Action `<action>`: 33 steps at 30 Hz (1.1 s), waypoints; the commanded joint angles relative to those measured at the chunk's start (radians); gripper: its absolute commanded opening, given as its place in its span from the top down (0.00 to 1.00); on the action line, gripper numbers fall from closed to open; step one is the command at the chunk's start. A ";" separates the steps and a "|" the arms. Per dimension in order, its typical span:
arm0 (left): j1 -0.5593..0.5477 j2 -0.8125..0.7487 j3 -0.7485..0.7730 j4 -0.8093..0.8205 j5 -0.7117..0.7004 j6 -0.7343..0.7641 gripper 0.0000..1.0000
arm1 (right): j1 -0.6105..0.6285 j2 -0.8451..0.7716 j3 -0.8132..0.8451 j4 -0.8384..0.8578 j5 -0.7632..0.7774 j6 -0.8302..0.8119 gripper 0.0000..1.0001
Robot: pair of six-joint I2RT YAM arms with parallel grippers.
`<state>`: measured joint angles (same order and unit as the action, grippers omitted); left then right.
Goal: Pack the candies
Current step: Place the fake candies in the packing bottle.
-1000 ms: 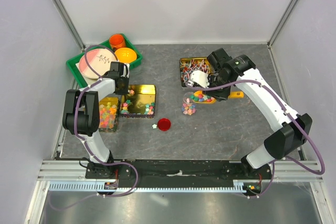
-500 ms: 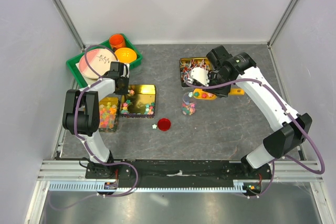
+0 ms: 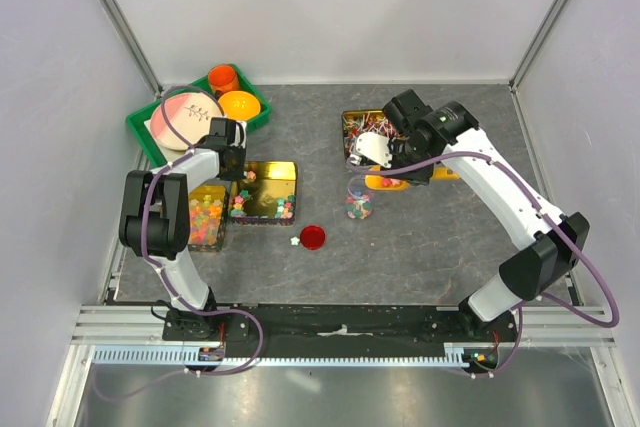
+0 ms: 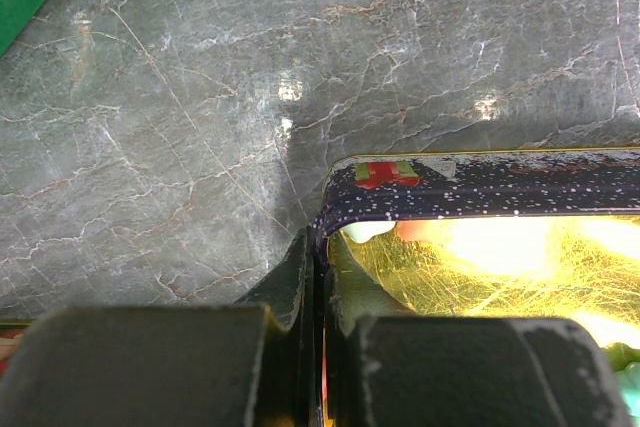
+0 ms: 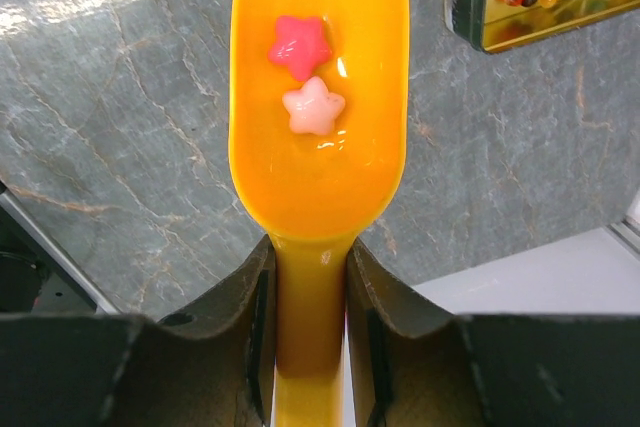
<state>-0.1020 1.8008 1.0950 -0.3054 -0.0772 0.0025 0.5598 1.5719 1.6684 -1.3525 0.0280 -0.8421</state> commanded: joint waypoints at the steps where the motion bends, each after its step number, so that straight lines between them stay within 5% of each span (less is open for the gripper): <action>1: 0.007 0.020 0.028 0.080 -0.010 -0.019 0.99 | 0.031 0.003 0.044 -0.065 0.079 0.006 1.00; 24: 0.007 0.019 0.028 0.080 -0.010 -0.019 0.99 | 0.144 0.019 0.073 -0.103 0.243 0.041 1.00; 33: 0.007 0.016 0.026 0.080 0.020 -0.022 0.99 | 0.253 0.072 0.278 -0.100 0.216 0.074 1.00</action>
<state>-0.1020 1.8038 1.0988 -0.3050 -0.0757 0.0025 0.7410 1.6138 1.8111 -1.3674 0.2443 -0.8070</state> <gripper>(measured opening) 0.041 0.347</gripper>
